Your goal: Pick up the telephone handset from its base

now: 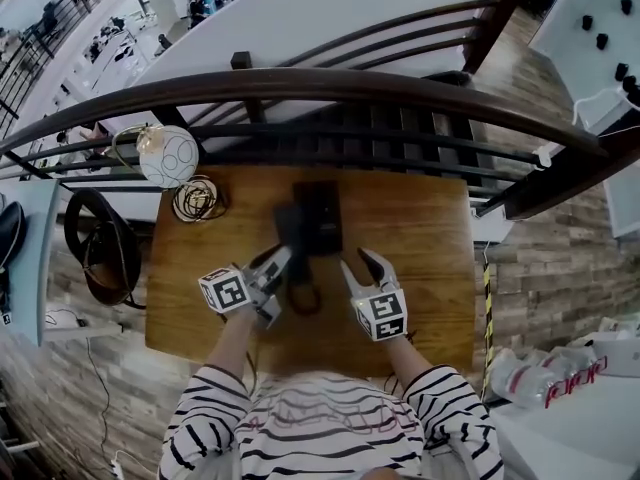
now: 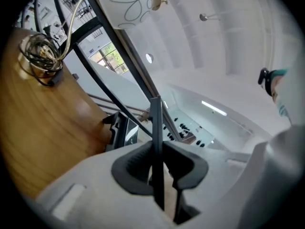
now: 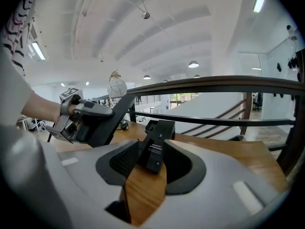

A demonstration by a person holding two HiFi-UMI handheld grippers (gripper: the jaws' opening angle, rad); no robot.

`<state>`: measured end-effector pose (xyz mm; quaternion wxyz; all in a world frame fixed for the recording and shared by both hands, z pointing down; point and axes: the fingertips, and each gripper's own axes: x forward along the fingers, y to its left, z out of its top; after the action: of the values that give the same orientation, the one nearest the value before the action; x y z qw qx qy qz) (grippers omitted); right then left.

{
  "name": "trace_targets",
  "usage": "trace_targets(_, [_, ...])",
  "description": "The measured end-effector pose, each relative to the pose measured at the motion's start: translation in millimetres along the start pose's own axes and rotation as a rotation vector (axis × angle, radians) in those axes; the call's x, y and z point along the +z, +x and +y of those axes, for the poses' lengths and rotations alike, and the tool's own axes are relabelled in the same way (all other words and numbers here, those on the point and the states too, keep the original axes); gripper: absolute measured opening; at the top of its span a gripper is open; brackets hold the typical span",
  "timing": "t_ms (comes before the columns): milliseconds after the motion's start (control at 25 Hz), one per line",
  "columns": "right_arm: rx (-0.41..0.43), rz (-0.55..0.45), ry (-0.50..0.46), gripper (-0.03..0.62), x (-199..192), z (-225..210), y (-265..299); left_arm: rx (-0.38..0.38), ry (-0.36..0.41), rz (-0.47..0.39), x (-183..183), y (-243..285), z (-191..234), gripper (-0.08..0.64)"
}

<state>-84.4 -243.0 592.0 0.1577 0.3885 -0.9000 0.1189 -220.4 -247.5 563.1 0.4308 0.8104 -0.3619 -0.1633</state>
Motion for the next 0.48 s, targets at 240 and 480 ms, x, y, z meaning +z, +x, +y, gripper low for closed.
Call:
trace_targets(240, [0.020, -0.065, 0.016, 0.146, 19.6, 7.3, -40.3, -0.002, 0.012, -0.055, -10.4, -23.7, -36.1, 0.067])
trace_targets(480, [0.051, -0.135, 0.025, 0.130, 37.4, 18.5, -83.4, 0.002, 0.044, -0.118, -23.3, -46.1, -73.2, 0.067])
